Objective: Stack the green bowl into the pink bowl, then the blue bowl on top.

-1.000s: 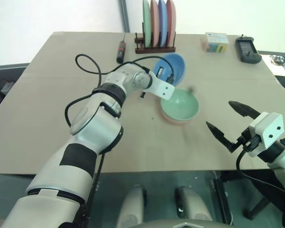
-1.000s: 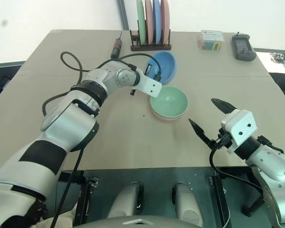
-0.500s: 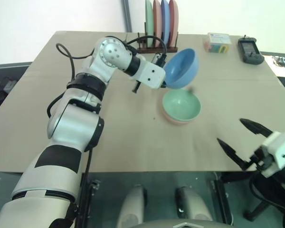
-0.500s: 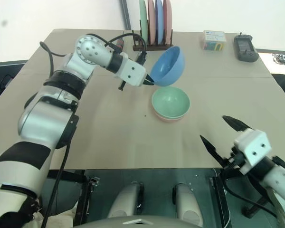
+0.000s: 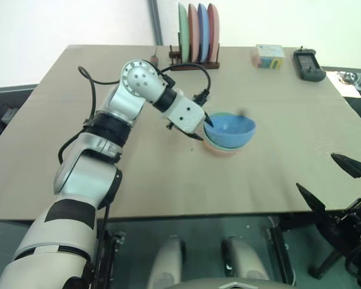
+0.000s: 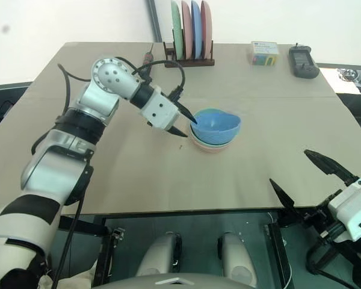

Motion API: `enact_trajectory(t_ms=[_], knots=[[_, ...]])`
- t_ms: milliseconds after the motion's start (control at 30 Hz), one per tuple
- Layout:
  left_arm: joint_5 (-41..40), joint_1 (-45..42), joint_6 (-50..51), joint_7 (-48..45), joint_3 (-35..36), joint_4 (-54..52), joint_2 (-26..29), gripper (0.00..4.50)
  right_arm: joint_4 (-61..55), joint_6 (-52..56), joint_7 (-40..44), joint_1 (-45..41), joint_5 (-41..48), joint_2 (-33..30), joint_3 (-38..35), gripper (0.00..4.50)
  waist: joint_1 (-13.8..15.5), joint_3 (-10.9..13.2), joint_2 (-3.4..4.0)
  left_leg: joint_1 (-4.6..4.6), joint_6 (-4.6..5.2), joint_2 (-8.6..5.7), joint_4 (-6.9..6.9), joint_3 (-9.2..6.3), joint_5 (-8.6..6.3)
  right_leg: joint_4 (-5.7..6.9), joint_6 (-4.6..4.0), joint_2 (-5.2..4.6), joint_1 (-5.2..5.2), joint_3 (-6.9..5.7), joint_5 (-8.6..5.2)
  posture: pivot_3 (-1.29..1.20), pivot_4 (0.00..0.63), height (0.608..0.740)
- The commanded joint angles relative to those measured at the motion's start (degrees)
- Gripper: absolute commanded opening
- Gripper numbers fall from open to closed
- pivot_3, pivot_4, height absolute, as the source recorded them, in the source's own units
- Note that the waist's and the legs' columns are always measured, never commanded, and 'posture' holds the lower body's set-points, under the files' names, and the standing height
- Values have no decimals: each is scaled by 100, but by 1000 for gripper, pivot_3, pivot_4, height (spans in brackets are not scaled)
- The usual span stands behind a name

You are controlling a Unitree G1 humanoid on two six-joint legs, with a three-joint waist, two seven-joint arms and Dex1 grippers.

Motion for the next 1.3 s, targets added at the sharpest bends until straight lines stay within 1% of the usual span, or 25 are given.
enact_trajectory(t_ms=[33, 133, 167, 200, 233, 300, 333, 400, 433, 500, 533, 567, 600, 700, 833, 967, 1167, 1300], knots=[[-392, 304, 1403, 336, 602, -1140, 394, 2049, 183, -57, 178, -300, 209, -225, 173, 4500, 5, 0, 2, -1, 0, 0, 1, 0, 0, 1, 0, 0, 0, 0, 0, 0, 150, 740], [-986, 982, 3139, 564, 1085, -2279, 772, 2049, 468, 10, 345, -595, 329, -454, 271, 4500, -15, -3, 9, 3, 0, 2, 0, -1, 0, 4, -1, 1, 0, 0, 0, 0, 150, 740], [-1106, 1298, 3718, 755, 1252, -2672, 913, 2049, 601, 80, 379, -717, 387, -549, 290, 4500, -22, -4, 10, 2, 0, 3, 0, 0, 0, 5, -1, 0, 0, 0, 0, 0, 150, 740], [-1441, 1586, 4405, 1001, 1499, -2989, 934, 2049, 722, 176, 399, -831, 447, -640, 309, 4500, -38, -4, 11, 3, 0, 3, 0, 1, 0, 5, -1, 0, 0, 0, 0, 0, 150, 740], [-1879, 1878, 4648, 1309, 1866, -3229, 781, 2049, 836, 281, 414, -936, 505, -728, 328, 4500, -48, -5, 13, 4, 0, 4, 0, -1, 0, 6, -1, 0, 0, 0, 0, 0, 150, 740], [-2356, 2503, 4947, 1698, 2410, -3724, 695, 2049, 1087, 539, 422, -1192, 596, -929, 407, 4500, -43, -7, 15, 4, 0, 4, 4, -5, 0, 10, 0, -1, 1, -4, 0, 0, 150, 740], [-2542, 2902, 5265, 1873, 2671, -4041, 788, 2311, 1300, 767, 451, -1420, 717, -1069, 490, 4500, -46, -7, 14, 4, 0, 4, 7, -3, 0, 11, 0, -4, 2, -4, 0, 0, 150, 740], [-3005, 3984, 6123, 1977, 3134, -4703, 1166, 2871, 1842, 1388, 489, -1985, 1104, -1347, 658, 4500, -102, -6, 12, 4, 0, 4, 9, -2, 0, 10, 0, -4, 3, -3, 1, 0, 150, 740], [-3077, 4465, 6240, 2141, 3345, -4962, 1221, 3248, 2106, 1526, 588, -2229, 1175, -1472, 729, 4500, -137, -6, 13, 6, 0, 6, 8, 1, 0, 11, 0, -4, 3, -1, 1, 0, 150, 740], [-3222, 5094, 6350, 2424, 3668, -5317, 1252, 4143, 2438, 1652, 784, -2501, 1165, -1685, 804, 4500, -145, -5, 16, 16, 0, 9, 3, 11, 0, 10, -12, -4, 3, 5, 8, 0, 150, 740], [-3210, 5342, 6305, 2526, 3780, -5462, 1282, 4370, 2554, 1676, 858, -2592, 1126, -1771, 823, 4500, -108, -3, 12, 14, 0, 7, 1, 9, 0, 12, -19, -5, 3, 6, 11, 0, 150, 740], [-3208, 5543, 6320, 2631, 3862, -5593, 1315, 4370, 2658, 1709, 923, -2673, 1129, -1831, 822, 4500, -71, -2, 13, 9, 0, 7, 1, -3, 0, 9, -14, -2, 0, -5, 8, 0, 150, 740], [-3463, 5758, 6581, 2664, 4047, -5736, 1366, 4370, 2709, 1788, 986, -2761, 1189, -1898, 811, 4500, 2, -2, 12, 7, 0, 6, 2, -6, 0, 9, -7, -3, 1, -9, 3, 0, 150, 740], [-3679, 6436, 6647, 2619, 4438, -6117, 1533, 4370, 2814, 1819, 1101, -3069, 1219, -2028, 786, 4500, 19, -4, 16, 5, 0, 5, 4, -3, -1, 4, -1, -5, 0, -7, -1, 0, 150, 740], [-3913, 6785, 6722, 2903, 4590, -6382, 1479, 4370, 2776, 1993, 1226, -3362, 1522, -2108, 749, 4500, 42, -4, 15, 5, 0, 1, 3, 5, -1, -2, -1, -13, 0, -4, -1, 0, 150, 740], [-4074, 6899, 6739, 3117, 4519, -6526, 1413, 4370, 2648, 2187, 1288, -3507, 1748, -2137, 759, 4500, 28, -4, 15, 7, -1, 3, 3, 8, -1, -1, -1, -12, -1, -2, -1, 0, 150, 740], [-4217, 6881, 6717, 3259, 4397, -6530, 1442, 4370, 2640, 2257, 1265, -3650, 1806, -2156, 747, 4500, 23, -4, 16, 6, -1, 3, 2, 12, -1, -2, -1, -12, -4, -1, -1, 0, 150, 740], [-4152, 6829, 6581, 3193, 4276, -6410, 1509, 4370, 2611, 2201, 1262, -3598, 1718, -2116, 736, 4500, 23, -3, 16, 5, -1, 3, 1, 12, -1, -2, -1, -12, -6, -1, -1, 0, 150, 740]])
